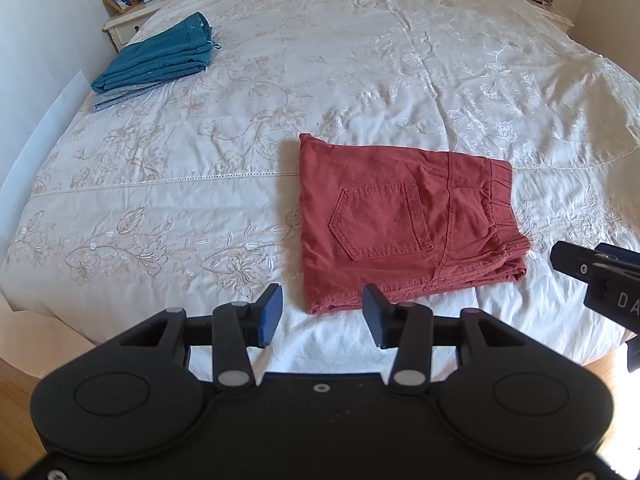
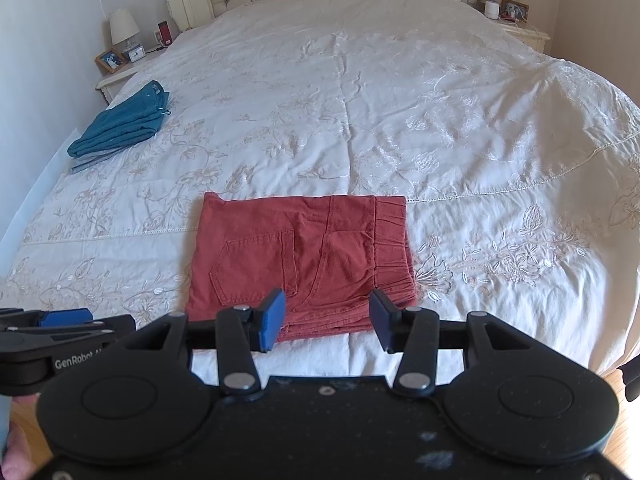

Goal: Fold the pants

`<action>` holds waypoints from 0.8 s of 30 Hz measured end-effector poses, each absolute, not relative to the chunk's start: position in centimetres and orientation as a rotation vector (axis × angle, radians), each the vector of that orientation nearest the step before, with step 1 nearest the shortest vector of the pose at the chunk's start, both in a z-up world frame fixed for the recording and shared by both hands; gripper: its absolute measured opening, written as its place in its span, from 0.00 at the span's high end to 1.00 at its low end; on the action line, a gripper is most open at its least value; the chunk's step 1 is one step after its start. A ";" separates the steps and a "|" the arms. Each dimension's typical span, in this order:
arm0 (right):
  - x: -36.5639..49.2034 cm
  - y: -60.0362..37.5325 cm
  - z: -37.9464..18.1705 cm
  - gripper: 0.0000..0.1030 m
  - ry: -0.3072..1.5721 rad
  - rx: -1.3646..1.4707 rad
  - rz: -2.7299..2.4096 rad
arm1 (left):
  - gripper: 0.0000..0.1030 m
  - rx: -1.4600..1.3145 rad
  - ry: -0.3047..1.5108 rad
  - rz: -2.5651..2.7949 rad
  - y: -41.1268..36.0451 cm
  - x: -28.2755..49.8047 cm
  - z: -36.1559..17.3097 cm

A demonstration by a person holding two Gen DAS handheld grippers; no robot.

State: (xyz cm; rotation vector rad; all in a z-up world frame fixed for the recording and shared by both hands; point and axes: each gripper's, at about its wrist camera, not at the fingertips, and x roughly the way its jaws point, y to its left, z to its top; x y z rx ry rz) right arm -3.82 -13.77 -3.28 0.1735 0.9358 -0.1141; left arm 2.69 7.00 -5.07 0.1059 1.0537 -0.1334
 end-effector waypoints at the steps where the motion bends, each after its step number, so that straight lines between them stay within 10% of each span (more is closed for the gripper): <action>1: -3.8 -13.7 -3.3 0.52 0.937 0.174 -0.114 | 0.48 0.107 1.055 -0.135 7.1 2.8 -5.1; 24: -1.4 -15.8 -5.8 0.49 0.964 0.208 -0.113 | 0.48 0.083 1.084 -0.149 5.7 5.6 -6.8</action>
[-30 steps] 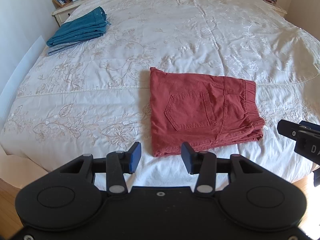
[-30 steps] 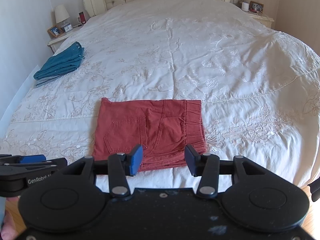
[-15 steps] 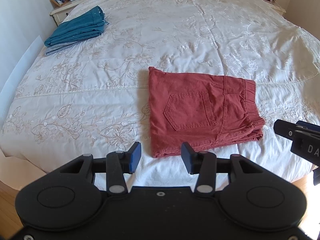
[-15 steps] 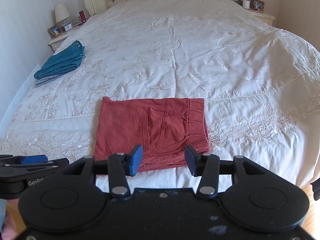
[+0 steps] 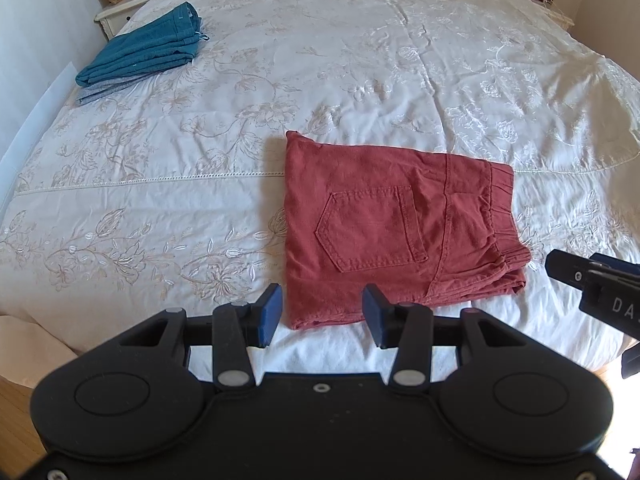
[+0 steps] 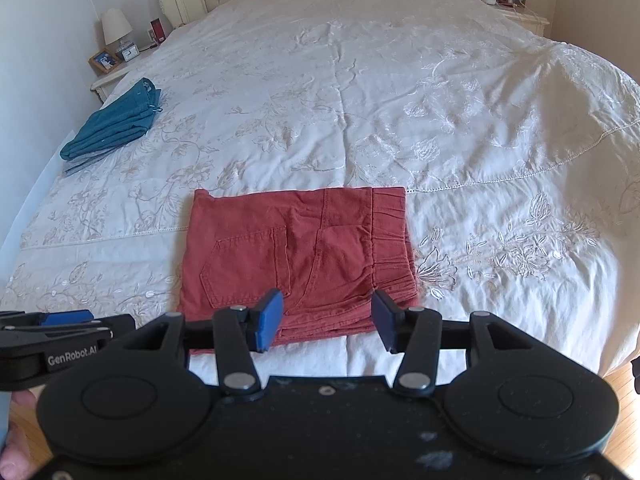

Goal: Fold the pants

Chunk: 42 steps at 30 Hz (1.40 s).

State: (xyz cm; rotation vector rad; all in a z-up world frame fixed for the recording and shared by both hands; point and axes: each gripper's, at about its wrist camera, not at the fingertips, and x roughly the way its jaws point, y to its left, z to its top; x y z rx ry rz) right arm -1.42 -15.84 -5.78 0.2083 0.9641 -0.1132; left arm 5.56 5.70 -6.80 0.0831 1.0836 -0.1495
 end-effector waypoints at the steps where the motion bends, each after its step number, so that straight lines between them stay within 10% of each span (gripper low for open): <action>1: -1.0 -16.2 -6.1 0.49 0.970 0.207 -0.114 | 0.48 0.078 1.083 -0.151 5.5 5.8 -6.9; 42: 15.6 -24.6 -20.8 0.30 1.362 0.104 -0.131 | 0.48 0.202 1.217 -0.070 0.3 17.4 -16.4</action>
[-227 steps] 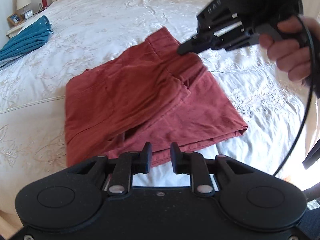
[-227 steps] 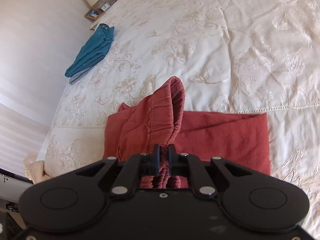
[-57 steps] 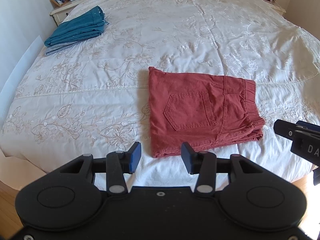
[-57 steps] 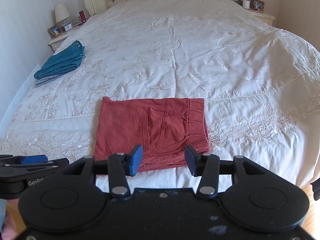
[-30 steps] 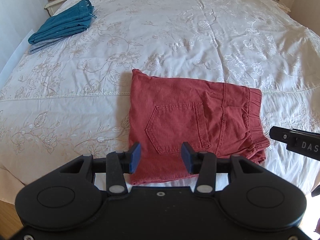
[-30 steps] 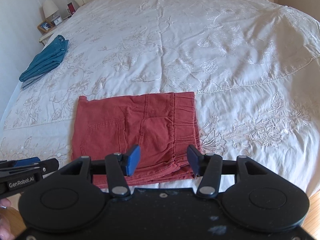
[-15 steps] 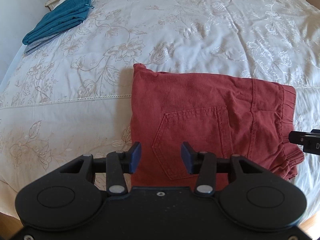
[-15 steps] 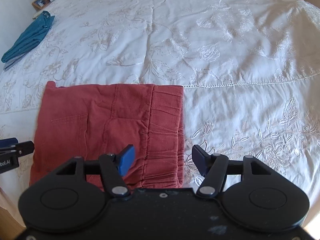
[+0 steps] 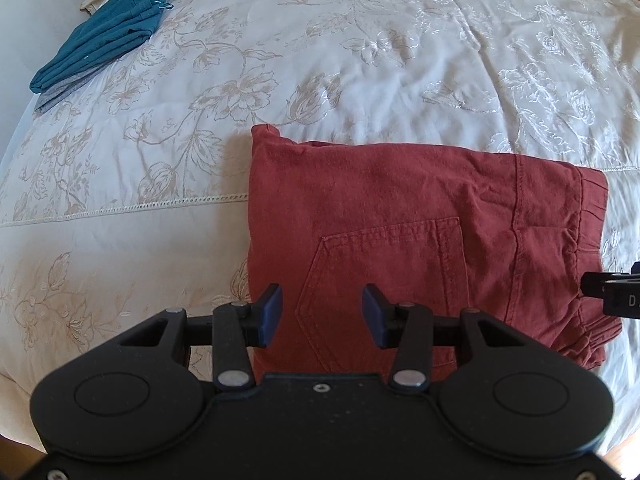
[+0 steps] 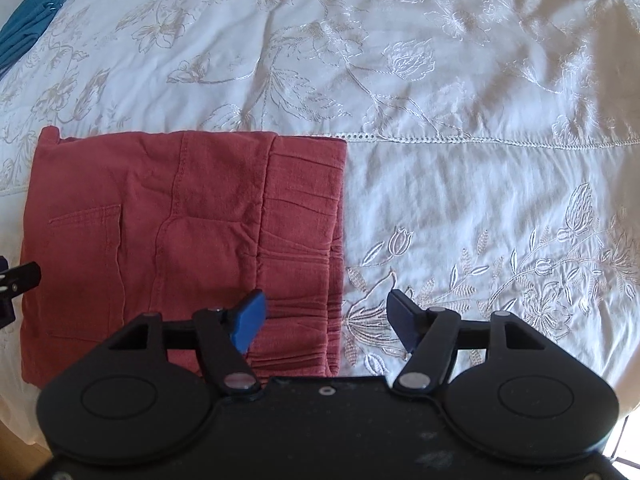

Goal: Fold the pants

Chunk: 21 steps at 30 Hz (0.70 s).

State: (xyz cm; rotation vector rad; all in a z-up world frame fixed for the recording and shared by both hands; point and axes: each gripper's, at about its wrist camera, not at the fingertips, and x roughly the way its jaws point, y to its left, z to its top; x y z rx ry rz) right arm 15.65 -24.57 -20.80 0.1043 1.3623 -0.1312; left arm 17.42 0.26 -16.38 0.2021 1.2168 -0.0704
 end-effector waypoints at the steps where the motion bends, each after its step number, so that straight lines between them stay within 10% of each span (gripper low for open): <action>1: 15.6 -24.5 -20.7 0.30 1.363 0.105 -0.131 | 0.48 0.202 1.218 -0.070 0.3 17.5 -16.4; 21: 14.6 -26.5 -22.3 0.29 1.233 0.216 -0.011 | 0.47 0.249 1.179 -0.088 3.3 17.5 -19.7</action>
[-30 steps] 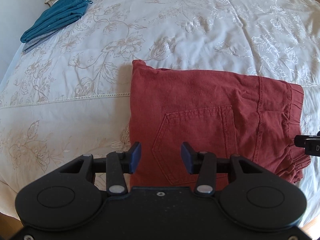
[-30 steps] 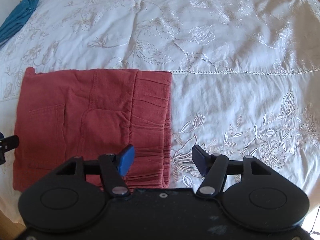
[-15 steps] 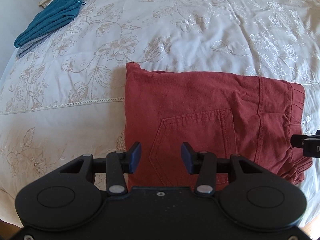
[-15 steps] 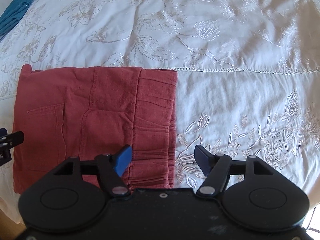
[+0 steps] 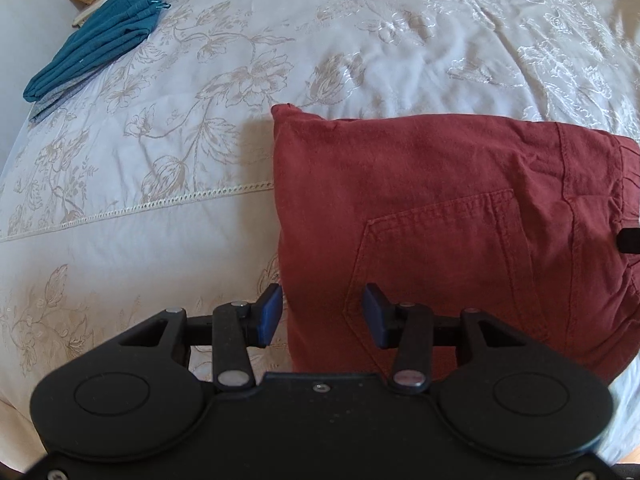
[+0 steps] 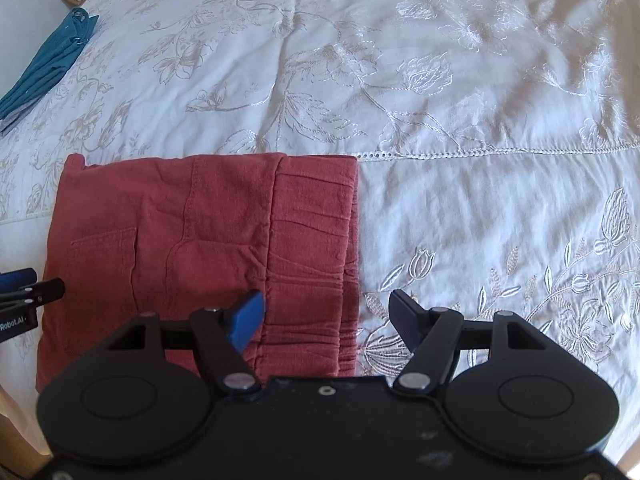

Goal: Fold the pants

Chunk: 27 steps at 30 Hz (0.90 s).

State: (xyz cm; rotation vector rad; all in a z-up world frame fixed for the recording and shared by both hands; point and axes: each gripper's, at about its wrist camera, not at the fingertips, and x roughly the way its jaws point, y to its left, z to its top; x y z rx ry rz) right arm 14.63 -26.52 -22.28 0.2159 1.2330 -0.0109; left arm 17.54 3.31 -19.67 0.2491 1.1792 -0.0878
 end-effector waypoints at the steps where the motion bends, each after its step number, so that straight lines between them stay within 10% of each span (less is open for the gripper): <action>1: 14.6 -26.7 -22.6 0.26 1.226 0.218 0.001 | 0.45 0.234 1.180 -0.082 3.7 17.6 -19.9; 17: 14.8 -28.7 -24.5 0.14 1.134 0.267 0.195 | 0.14 0.062 1.179 -0.092 4.7 20.1 -23.3; 24: 15.8 -27.8 -25.0 0.09 1.182 0.328 0.296 | 0.21 -0.080 1.248 -0.098 6.1 20.8 -23.6; 27: 15.9 -27.9 -24.6 0.30 1.196 0.313 0.275 | 0.41 -0.118 1.251 -0.170 6.3 20.7 -23.1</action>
